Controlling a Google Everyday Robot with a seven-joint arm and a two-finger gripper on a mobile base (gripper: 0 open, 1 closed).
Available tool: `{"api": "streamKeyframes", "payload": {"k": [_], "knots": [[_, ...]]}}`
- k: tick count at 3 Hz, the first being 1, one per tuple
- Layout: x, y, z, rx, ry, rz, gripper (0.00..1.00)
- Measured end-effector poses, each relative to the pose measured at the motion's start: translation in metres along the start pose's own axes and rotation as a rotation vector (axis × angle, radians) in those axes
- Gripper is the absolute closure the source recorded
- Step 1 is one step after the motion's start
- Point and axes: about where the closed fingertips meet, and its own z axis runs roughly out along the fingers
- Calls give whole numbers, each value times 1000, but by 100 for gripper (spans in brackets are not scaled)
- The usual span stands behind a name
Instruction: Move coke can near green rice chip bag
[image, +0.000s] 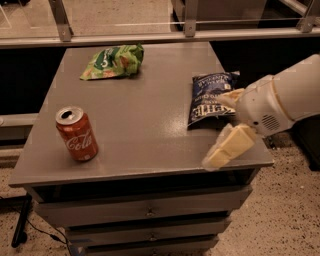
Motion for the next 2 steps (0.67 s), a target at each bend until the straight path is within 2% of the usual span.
{"api": "streamKeyframes", "payload": {"k": [1,2], "knots": [[-59,24,46,-65,-214,-40,0],[-114,49,55,-132,-347,-53,0]]}}
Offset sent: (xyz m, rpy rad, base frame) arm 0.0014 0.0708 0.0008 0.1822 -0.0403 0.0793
